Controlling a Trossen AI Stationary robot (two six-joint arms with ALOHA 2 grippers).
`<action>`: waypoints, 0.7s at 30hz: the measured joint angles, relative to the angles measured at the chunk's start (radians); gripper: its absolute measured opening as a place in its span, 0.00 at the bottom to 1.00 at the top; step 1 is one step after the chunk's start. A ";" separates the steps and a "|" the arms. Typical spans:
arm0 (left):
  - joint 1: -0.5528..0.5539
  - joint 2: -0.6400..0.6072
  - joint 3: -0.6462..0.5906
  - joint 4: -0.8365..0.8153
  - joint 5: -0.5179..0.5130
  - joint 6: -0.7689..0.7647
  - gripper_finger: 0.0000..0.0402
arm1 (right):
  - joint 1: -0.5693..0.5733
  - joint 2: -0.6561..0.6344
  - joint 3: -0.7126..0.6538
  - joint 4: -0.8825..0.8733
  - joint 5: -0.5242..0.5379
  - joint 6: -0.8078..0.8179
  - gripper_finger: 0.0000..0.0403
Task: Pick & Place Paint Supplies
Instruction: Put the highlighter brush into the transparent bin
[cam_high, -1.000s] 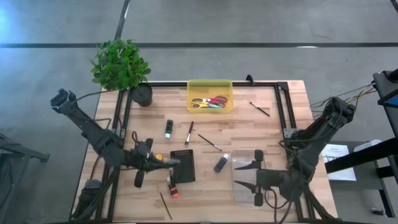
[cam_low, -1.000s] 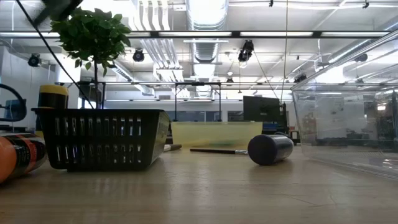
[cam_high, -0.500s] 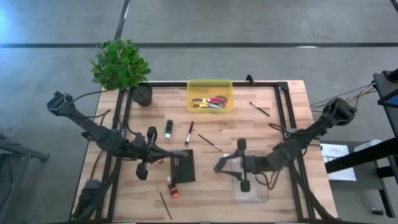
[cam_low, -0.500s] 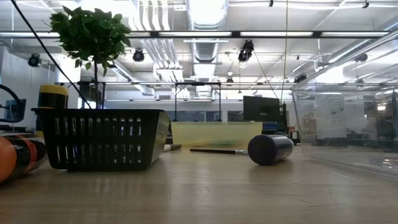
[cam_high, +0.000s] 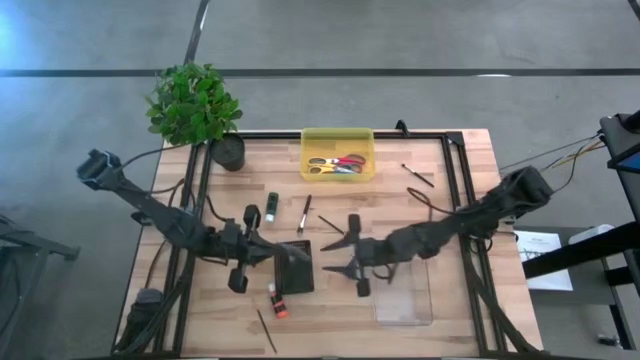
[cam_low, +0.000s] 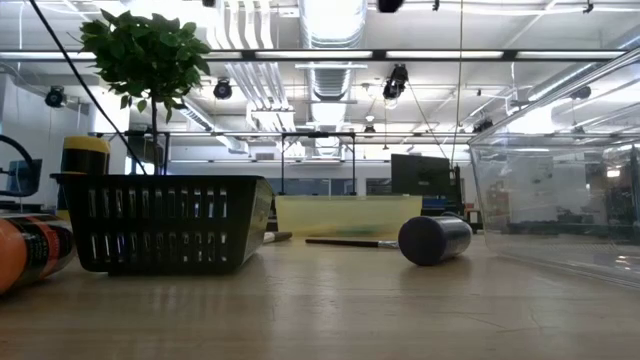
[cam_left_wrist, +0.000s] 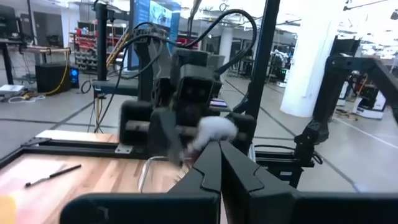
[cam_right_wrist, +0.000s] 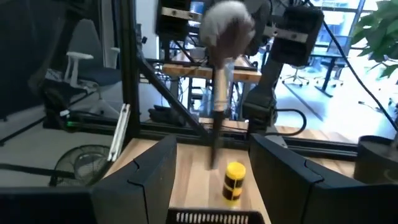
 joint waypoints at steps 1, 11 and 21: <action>0.000 0.014 0.015 0.000 0.001 0.008 0.00 | -0.007 0.021 0.019 -0.002 -0.004 -0.001 0.49; 0.008 0.148 0.173 -0.064 0.018 0.066 0.00 | -0.055 0.228 0.304 -0.074 -0.096 -0.045 0.49; 0.011 0.214 0.253 -0.130 0.054 0.092 0.00 | -0.042 0.254 0.408 -0.209 -0.095 -0.092 0.29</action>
